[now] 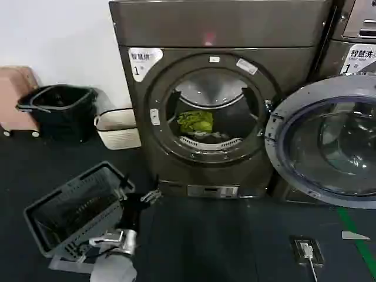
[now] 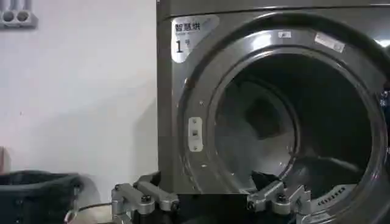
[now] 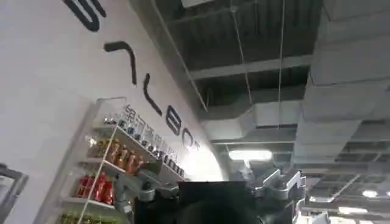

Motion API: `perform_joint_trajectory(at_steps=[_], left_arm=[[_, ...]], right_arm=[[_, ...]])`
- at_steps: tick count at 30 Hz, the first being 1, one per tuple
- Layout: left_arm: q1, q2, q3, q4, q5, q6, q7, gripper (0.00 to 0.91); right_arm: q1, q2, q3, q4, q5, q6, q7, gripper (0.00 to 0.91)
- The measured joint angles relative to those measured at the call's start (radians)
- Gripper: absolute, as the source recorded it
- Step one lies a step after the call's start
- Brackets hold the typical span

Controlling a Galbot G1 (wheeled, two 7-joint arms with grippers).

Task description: Grasp the clothes from the dryer.

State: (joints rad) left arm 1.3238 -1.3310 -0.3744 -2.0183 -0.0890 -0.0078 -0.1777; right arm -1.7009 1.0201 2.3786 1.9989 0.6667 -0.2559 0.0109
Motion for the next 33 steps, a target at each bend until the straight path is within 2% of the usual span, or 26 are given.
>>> perform_joint_trajectory(at_steps=[7, 33], left_arm=[[0.001, -0.002, 0.002, 0.009, 0.008, -0.002, 0.005, 0.907], [-0.006, 0.002, 0.002, 0.025, 0.024, -0.007, 0.008, 0.907]], right_arm=[[0.004, 0.003, -0.004, -0.001, 0.019, 0.026, -0.007, 0.907], [0.005, 0.014, -0.003, 0.007, 0.037, 0.036, -0.028, 0.907]])
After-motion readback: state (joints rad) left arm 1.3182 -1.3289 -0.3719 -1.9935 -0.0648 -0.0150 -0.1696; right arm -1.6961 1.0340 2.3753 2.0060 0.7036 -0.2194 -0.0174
